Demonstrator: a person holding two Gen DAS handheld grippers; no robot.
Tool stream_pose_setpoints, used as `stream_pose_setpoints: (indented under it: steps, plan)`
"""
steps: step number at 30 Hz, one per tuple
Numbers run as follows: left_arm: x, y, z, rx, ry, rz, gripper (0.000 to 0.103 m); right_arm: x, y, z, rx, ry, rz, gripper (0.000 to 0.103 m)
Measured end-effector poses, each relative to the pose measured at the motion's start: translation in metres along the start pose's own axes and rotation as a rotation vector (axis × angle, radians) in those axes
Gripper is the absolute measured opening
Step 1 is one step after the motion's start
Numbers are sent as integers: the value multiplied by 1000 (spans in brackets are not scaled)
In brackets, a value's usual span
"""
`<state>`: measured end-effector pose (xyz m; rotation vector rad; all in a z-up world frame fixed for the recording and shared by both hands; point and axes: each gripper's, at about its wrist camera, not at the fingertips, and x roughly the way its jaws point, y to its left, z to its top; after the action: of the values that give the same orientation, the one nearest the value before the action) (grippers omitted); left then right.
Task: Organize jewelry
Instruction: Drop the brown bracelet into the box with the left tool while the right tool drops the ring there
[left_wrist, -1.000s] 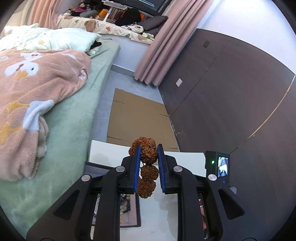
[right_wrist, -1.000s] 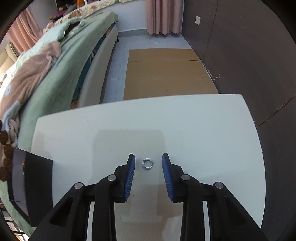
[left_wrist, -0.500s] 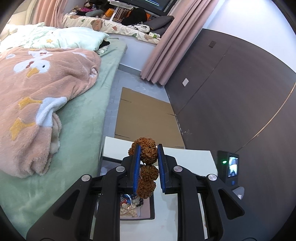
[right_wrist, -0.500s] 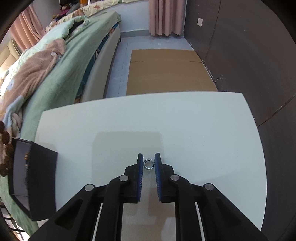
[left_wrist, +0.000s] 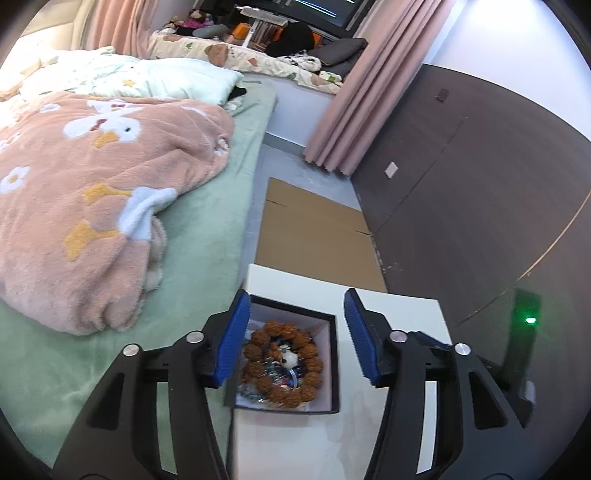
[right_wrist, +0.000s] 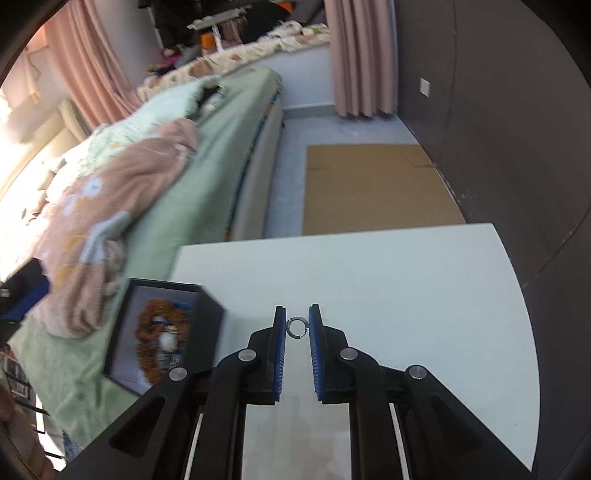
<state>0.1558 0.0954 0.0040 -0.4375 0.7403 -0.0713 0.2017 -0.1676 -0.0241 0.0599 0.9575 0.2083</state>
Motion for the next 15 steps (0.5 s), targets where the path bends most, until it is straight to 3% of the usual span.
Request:
stream_pose_setpoints:
  steps: [8,13,15]
  plan:
    - [-16,16,-4,-10,-24,56,87,-22,42,-3,-29,-46,120,13]
    - [-20,31,-4,-35,-27,103,98,-27,61,-5,-31,-58,198,13]
    - [-20,38,-4,-52,-22,113,98,-26,67,-5,-29,-61,228,13]
